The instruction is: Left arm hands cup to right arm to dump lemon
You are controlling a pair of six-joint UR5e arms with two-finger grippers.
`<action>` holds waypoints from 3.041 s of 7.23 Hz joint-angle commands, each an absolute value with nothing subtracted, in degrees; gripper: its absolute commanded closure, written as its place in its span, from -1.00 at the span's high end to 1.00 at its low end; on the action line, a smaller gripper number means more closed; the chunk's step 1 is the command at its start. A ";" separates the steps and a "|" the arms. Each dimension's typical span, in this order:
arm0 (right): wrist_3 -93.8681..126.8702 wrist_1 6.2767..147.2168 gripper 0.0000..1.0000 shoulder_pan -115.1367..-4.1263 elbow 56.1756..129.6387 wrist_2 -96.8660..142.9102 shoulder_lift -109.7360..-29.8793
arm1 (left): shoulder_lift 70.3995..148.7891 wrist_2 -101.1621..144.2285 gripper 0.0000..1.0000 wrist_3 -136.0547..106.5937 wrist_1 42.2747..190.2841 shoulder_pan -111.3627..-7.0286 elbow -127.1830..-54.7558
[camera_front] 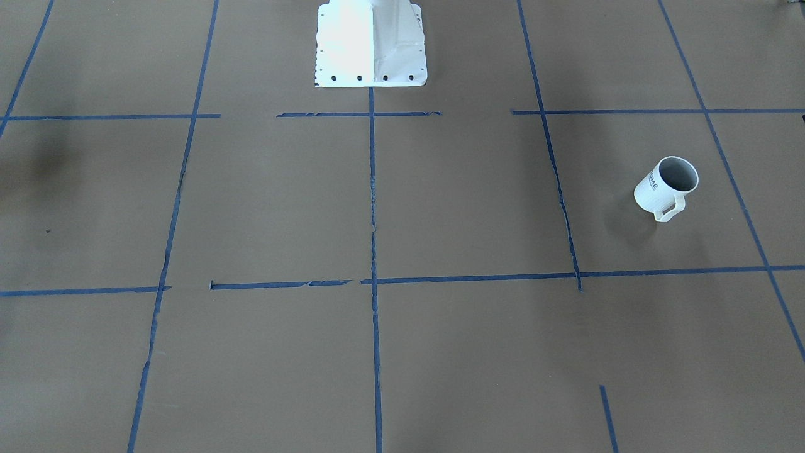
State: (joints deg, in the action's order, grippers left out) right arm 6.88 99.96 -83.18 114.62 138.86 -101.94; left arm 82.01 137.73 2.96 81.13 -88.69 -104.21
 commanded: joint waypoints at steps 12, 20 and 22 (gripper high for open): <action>-0.53 96.15 1.00 -87.36 108.19 135.63 -105.12 | 82.97 138.34 1.00 2.37 83.58 -88.68 -103.45; -0.09 96.15 1.00 -87.45 109.42 132.36 -104.59 | 82.71 138.16 1.00 2.46 83.76 -88.68 -102.39; -0.26 96.24 1.00 -87.45 109.51 132.36 -104.68 | 82.79 137.72 1.00 2.37 83.85 -88.59 -102.74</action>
State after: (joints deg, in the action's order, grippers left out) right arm -0.13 96.17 -87.48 109.53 132.34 -104.60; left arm 82.76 137.88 2.45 83.78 -88.63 -102.48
